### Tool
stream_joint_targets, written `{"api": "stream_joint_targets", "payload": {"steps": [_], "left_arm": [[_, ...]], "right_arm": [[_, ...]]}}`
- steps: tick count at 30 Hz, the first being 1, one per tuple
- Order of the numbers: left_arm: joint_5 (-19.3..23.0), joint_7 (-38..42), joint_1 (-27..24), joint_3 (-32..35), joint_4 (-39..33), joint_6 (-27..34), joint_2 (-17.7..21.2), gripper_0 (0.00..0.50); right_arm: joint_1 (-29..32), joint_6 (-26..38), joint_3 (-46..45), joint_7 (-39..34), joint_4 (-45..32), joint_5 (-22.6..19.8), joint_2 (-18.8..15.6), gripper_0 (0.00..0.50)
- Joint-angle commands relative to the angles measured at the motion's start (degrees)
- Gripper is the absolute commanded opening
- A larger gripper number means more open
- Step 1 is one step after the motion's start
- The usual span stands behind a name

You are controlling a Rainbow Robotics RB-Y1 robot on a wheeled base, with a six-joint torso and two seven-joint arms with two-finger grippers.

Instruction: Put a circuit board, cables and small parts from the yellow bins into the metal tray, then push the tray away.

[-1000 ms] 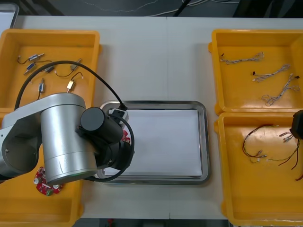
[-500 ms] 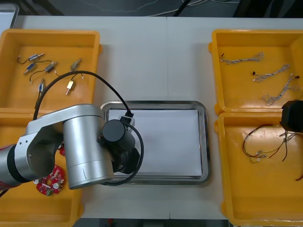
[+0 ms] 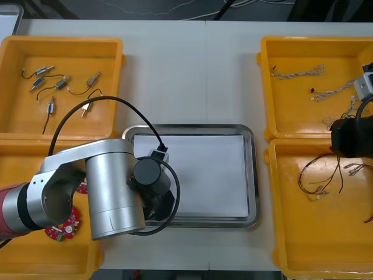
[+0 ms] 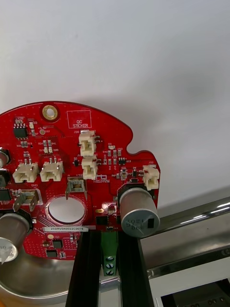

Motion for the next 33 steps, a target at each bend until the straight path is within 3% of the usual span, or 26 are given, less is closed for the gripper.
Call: {"api": "stream_joint_targets", "payload": {"steps": [1, 8, 16, 25, 27, 29, 31, 33], "left_arm": [[-0.8, 5.2, -2.2, -2.0, 0.5, -1.5, -1.1, 0.000], [-1.2, 5.4, -2.2, -2.6, 2.5, -3.5, -1.3, 0.000], [-1.3, 5.4, -2.2, -2.7, 3.8, -4.1, -1.5, 0.000], [-1.2, 5.4, -2.1, -2.7, 3.8, -4.3, -1.5, 0.001], [-1.3, 5.4, -2.1, -2.7, 3.8, -4.3, -1.5, 0.056], [-1.3, 5.5, -2.0, -2.7, 3.8, -4.4, -1.5, 0.169], [-1.3, 5.6, -1.9, -2.6, 3.8, -4.7, -1.5, 0.201], [-1.3, 5.8, -1.9, -2.7, 3.8, -5.0, -1.5, 0.287]], "right_arm": [[-1.9, 0.2, 0.6, 1.9, -0.7, -3.1, -2.9, 0.000], [-1.8, 0.2, 0.8, 0.6, -0.4, -7.7, -5.4, 0.000], [-1.8, 0.2, 3.1, -1.2, -0.4, -8.6, -8.9, 0.000], [-1.8, 0.2, 3.7, -2.8, 0.6, -12.5, -11.6, 0.000], [-1.8, 0.2, 4.3, -3.4, 0.6, -12.8, -12.3, 0.000], [-1.8, 0.2, 4.4, -3.8, 0.6, -13.2, -12.8, 0.000], [-1.8, 0.2, 4.5, -4.2, 0.6, -13.4, -12.9, 0.000], [-1.8, 0.2, 4.5, -4.5, 0.6, -13.5, -12.9, 0.000]]}}
